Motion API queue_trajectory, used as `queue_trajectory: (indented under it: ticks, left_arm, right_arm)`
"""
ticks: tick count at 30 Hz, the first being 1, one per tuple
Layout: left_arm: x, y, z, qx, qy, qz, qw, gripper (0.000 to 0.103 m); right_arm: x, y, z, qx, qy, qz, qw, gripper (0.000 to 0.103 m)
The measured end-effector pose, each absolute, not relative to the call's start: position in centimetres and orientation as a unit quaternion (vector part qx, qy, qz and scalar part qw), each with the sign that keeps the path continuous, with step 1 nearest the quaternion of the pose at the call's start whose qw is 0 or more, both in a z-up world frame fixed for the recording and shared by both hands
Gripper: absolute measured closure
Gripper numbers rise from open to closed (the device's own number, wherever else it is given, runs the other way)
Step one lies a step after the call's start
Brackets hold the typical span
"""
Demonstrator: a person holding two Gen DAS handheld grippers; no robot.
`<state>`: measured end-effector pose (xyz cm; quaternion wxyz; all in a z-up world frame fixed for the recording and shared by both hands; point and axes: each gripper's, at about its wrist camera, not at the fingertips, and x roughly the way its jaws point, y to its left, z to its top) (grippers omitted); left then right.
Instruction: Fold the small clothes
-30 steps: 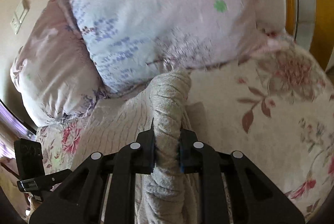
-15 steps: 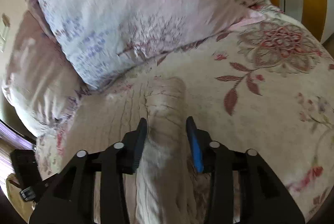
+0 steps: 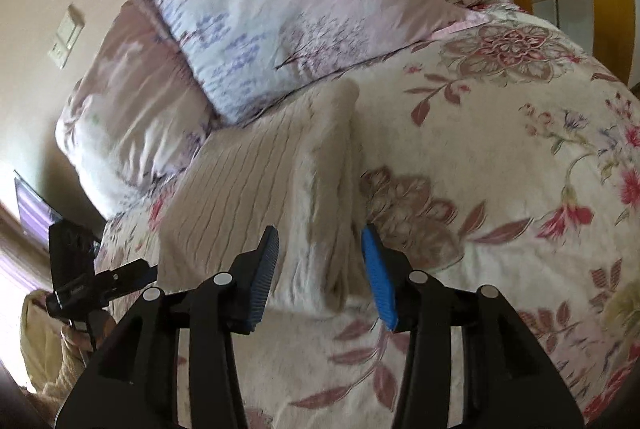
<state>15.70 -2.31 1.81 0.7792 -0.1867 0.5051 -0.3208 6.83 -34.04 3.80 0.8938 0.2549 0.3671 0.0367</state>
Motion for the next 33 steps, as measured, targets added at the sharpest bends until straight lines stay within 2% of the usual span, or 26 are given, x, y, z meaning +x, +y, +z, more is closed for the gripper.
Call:
queue_trajectory:
  ticks: [3, 6, 8, 9, 12, 17, 21, 26, 29, 31, 32, 33]
  left_arm:
    - [15.1, -3.0, 1.2, -0.175, 0.514, -0.319, 0.777, 0.038]
    - [15.1, -3.3, 0.5, -0.184, 0.521, -0.317, 0.771, 0.05]
    - [15.3, -3.3, 0.4, -0.191, 0.52, -0.317, 0.77, 0.06]
    - [15.4, -3.3, 0.3, -0.2, 0.521, -0.324, 0.764, 0.071]
    - [15.3, -3.2, 0.5, -0.201, 0.515, -0.333, 0.764, 0.084]
    - [15.0, -2.9, 0.8, -0.198, 0.506, -0.343, 0.766, 0.088]
    - [14.6, -2.7, 0.6, -0.186, 0.502, -0.347, 0.77, 0.089]
    - [14.6, -2.7, -0.2, -0.184, 0.51, -0.343, 0.767, 0.089]
    - [14.6, -2.9, 0.5, -0.175, 0.507, -0.35, 0.768, 0.082]
    - [14.6, -2.8, 1.3, -0.172, 0.495, -0.352, 0.776, 0.068]
    - [14.7, -2.7, 1.7, -0.175, 0.489, -0.354, 0.777, 0.051]
    - [15.0, -2.5, 2.2, -0.182, 0.482, -0.351, 0.782, 0.036]
  right_arm:
    - [6.8, -33.4, 3.4, 0.245, 0.372, 0.04, 0.894, 0.059]
    - [7.0, -32.9, 2.7, 0.242, 0.379, 0.042, 0.892, 0.068]
    - [6.9, -32.7, 2.6, 0.237, 0.376, 0.04, 0.895, 0.09]
    - [6.9, -32.6, 2.7, 0.237, 0.374, 0.044, 0.896, 0.09]
    - [6.5, -32.6, 3.9, 0.227, 0.35, 0.039, 0.908, 0.092]
    - [5.4, -33.5, 6.0, 0.216, 0.31, 0.01, 0.926, 0.094]
    - [5.7, -33.6, 4.3, 0.194, 0.343, -0.021, 0.919, 0.094]
    - [6.5, -34.4, 0.9, 0.223, 0.382, -0.035, 0.896, 0.094]
    - [6.6, -34.8, 1.5, 0.239, 0.387, -0.014, 0.891, 0.091]
    - [6.6, -35.3, 2.4, 0.259, 0.381, 0.005, 0.888, 0.082]
    - [6.6, -35.8, 2.9, 0.273, 0.373, 0.014, 0.887, 0.071]
    - [6.9, -36.3, 3.5, 0.29, 0.362, 0.021, 0.886, 0.065]
